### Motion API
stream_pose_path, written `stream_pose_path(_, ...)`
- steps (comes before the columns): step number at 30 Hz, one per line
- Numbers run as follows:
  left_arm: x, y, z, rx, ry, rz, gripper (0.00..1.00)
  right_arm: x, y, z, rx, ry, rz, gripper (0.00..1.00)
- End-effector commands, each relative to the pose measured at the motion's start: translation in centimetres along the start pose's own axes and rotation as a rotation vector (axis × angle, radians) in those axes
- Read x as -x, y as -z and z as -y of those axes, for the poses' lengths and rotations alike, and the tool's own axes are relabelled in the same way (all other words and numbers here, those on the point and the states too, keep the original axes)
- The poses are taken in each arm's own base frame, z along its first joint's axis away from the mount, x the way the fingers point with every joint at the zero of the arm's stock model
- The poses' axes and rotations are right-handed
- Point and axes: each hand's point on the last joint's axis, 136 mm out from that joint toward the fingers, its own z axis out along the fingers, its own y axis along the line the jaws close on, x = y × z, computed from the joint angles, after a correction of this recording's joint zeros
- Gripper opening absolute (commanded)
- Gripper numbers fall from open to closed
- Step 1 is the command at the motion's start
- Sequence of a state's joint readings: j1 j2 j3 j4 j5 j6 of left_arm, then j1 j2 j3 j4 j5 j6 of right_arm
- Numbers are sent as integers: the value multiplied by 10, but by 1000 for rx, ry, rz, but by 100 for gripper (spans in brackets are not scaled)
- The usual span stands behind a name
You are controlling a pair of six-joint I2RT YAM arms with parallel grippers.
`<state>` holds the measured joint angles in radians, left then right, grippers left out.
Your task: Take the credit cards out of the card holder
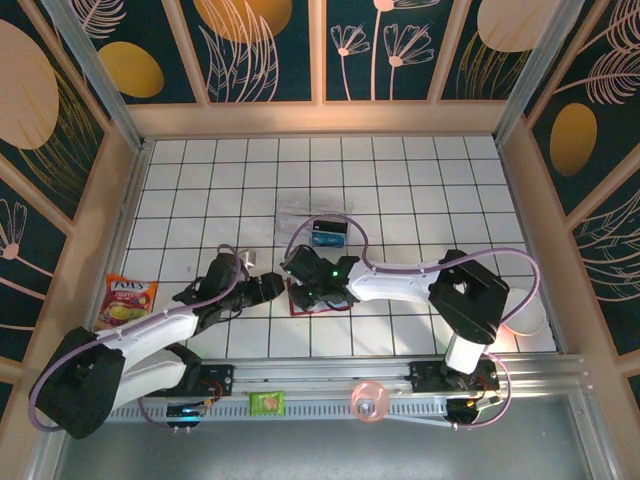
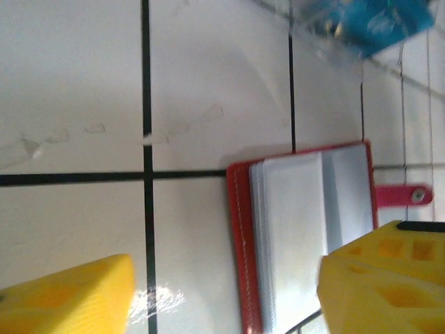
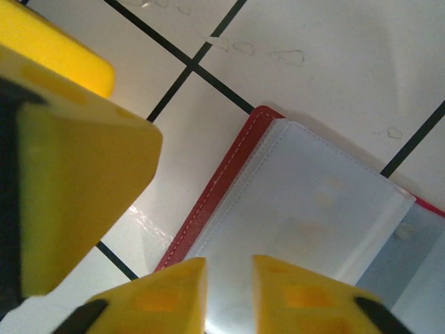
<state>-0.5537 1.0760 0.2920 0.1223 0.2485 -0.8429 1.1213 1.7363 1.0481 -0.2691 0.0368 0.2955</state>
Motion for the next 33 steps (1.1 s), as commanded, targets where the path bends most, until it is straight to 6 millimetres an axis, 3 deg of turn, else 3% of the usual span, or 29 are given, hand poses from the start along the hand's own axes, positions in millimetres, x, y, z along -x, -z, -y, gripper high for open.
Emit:
stream_pose_path(1,16,9,3,28,-2,77,78,-6,-2,4,-46,6,-25,35)
stream_pose_path(10,15,9,-1,43,-5,72,78,-35,-27,10,-148,57,-138,38)
stream_pose_path(12,14,9,1,34,-8,67,77,-41,-30,12,-171,63,-155,32)
stream_pose_path(14,13,8,2,27,-15,59,74,-44,-30,12,-173,49,-156,20)
stream_pose_path(19,8,3,9,-15,-26,26,58,-28,-21,9,-123,-9,-78,1)
stream_pose_path(24,3,-6,18,-52,-32,-17,39,-7,-7,-2,21,-70,21,0)
stream_pose_path(33,-2,-18,29,-79,-47,-59,25,1,5,-7,120,-115,101,0)
